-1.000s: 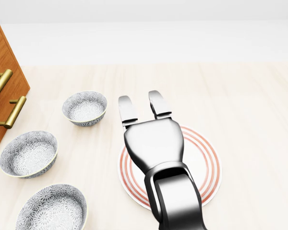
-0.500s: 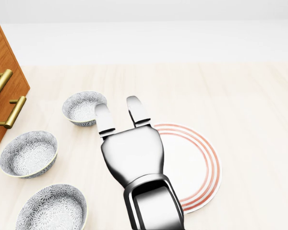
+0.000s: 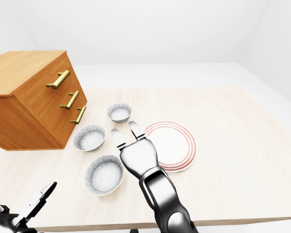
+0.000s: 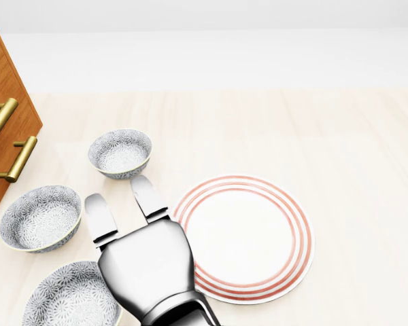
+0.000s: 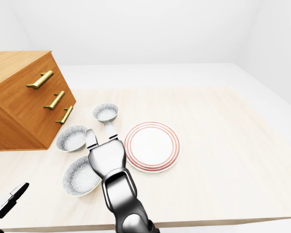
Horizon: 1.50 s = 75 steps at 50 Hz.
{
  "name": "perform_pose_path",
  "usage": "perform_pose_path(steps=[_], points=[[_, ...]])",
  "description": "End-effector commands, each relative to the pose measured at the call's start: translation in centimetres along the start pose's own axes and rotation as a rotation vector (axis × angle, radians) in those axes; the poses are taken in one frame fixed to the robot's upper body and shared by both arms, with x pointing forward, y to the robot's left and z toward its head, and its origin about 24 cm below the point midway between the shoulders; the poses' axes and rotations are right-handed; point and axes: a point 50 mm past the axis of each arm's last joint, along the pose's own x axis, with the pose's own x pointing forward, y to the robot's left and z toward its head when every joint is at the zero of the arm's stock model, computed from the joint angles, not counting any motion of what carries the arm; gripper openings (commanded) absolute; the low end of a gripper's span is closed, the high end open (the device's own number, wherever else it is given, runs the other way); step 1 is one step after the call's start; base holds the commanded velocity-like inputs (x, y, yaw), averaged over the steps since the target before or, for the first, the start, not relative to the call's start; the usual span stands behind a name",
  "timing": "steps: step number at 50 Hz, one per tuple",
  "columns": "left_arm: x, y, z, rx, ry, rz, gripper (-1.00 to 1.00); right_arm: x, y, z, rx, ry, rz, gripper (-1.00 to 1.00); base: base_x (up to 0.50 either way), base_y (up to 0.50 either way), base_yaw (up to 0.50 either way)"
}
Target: Put the bowl at the front on the plate.
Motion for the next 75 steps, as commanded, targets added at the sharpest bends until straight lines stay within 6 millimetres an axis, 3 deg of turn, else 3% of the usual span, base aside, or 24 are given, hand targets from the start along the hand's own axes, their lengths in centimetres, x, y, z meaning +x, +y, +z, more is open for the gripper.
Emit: perform_pose_path(steps=[1,9,40,62,75], points=[[-0.1,0.0,-0.1,0.002,0.003,-0.001,1.0,-0.2,1.2,2.1,-0.03,-0.079,0.05,1.0,0.0,0.0,0.0],[0.0,-0.1,-0.3,0.005,0.011,0.002,1.0,-0.1,2.2,2.6,-0.041,-0.102,0.096,1.0,0.0,0.0,0.0],[0.0,0.0,-0.1,0.003,0.002,0.002,1.0,0.2,2.2,2.6,-0.012,-0.116,0.095,1.0,0.0,0.0,0.0],[0.1,0.0,0.1,0.005,0.002,0.005,1.0,-0.4,2.2,5.2,-0.024,-0.211,0.106,1.0,0.0,0.0,0.0],[0.1,-0.1,0.1,0.003,0.001,0.005,1.0,-1.3,4.3,7.4,-0.001,-0.326,0.196,1.0,0.0,0.0,0.0]])
